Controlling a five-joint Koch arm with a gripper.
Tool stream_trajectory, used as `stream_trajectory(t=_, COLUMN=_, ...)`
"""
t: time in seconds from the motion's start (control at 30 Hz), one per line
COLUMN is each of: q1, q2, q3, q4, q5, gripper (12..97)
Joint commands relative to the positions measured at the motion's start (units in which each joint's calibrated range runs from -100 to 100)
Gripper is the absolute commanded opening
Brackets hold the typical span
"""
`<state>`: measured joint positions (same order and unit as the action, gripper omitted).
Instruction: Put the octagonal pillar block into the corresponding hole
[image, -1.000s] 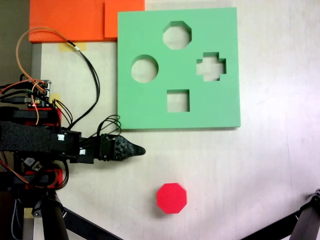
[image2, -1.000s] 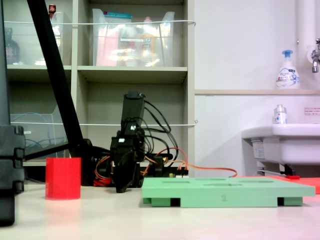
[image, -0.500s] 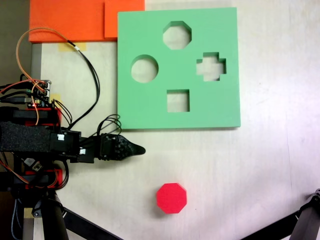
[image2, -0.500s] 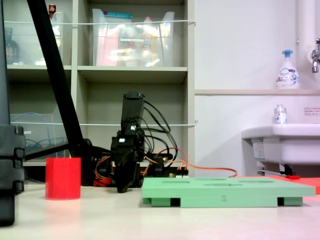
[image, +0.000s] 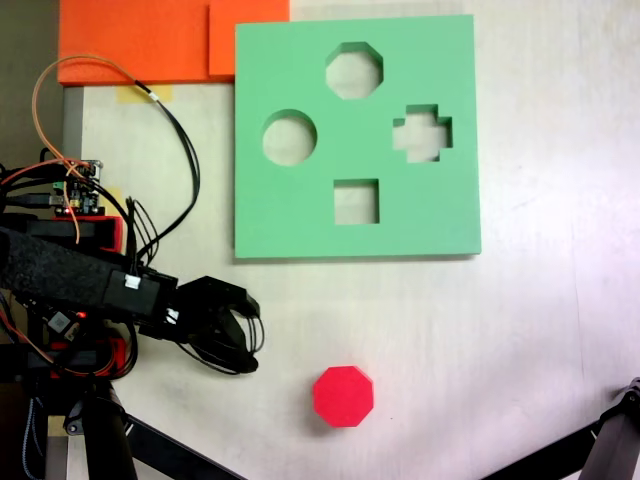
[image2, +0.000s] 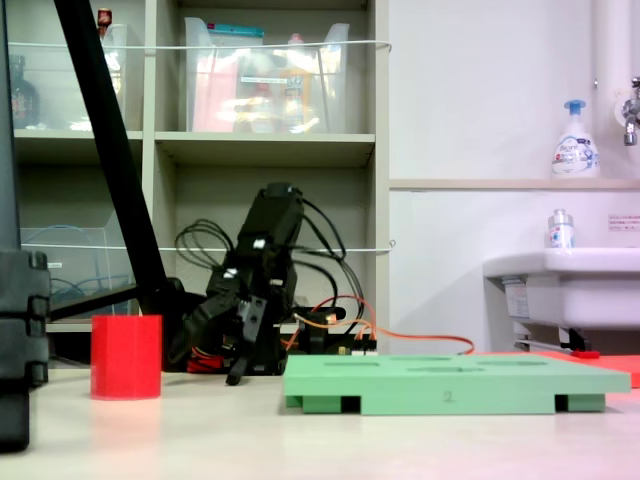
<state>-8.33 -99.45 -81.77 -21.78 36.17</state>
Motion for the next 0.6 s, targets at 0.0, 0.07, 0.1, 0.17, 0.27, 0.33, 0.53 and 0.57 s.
stream_trajectory(t=0.0, q1=0.0, q2=-0.5, q3=7.4, q4=-13.0, q5=2.6, gripper=45.4)
stream_trajectory(t=0.07, q1=0.0, q2=-0.5, q3=13.2, q4=-18.2, q5=4.8, gripper=43.7)
stream_trajectory(t=0.1, q1=0.0, q2=-0.5, q3=17.1, q4=-22.1, q5=5.2, gripper=43.2)
stream_trajectory(t=0.17, q1=0.5, q2=2.2, q3=25.7, q4=-30.7, q5=6.3, gripper=43.2)
stream_trajectory(t=0.27, q1=1.3, q2=13.0, q3=40.9, q4=-42.8, q5=6.5, gripper=47.7)
stream_trajectory(t=0.33, q1=1.9, q2=20.0, q3=49.9, q4=-48.9, q5=6.5, gripper=55.2)
stream_trajectory(t=0.53, q1=2.0, q2=33.7, q3=65.5, q4=-56.1, q5=6.9, gripper=74.7)
stream_trajectory(t=0.57, q1=2.0, q2=37.2, q3=69.2, q4=-58.6, q5=7.0, gripper=78.3)
